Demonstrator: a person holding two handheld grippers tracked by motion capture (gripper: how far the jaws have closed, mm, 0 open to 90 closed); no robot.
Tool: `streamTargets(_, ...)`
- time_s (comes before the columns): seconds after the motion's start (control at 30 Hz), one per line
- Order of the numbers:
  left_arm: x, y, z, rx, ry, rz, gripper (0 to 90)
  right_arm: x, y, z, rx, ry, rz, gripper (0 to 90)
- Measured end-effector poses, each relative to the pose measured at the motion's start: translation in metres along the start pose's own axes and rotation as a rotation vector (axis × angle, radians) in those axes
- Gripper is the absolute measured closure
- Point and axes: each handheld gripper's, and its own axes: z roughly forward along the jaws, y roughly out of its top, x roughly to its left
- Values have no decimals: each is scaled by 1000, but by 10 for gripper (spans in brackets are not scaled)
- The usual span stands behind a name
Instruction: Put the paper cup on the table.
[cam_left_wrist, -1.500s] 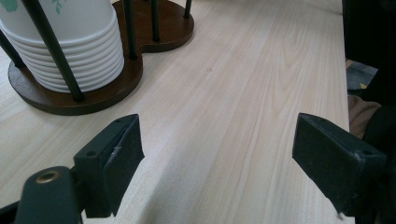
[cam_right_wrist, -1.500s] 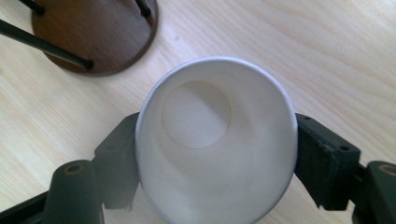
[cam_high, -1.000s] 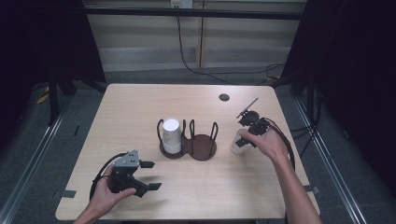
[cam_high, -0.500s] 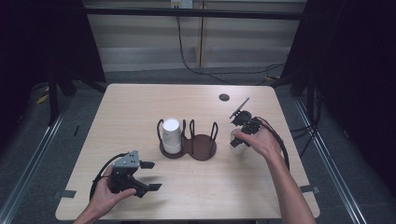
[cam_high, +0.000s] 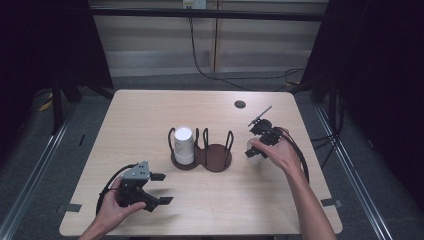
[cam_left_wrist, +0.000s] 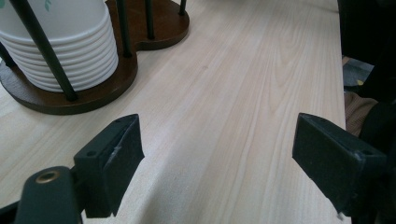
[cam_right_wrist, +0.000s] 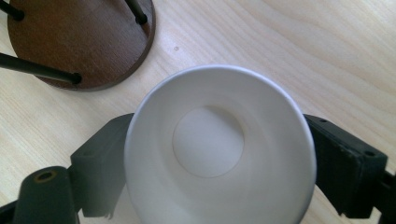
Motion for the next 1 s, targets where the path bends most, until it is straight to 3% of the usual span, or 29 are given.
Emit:
streamTargets(0.4,2,0,-2,-3,22,2,162,-3,-6,-15,-141,59,55,145)
streamTargets(0.77,3,-1,-3,-7,35,-13,162,-4,-12,-29,-267,46,86,136)
streamTargets(0.9,4,-1,-4,-12,38,-22,160,-6,-18,-33,-341,60,110,137)
streamTargets(1.0,4,-1,-4,-16,35,-29,160,-2,-23,-33,-390,39,125,140)
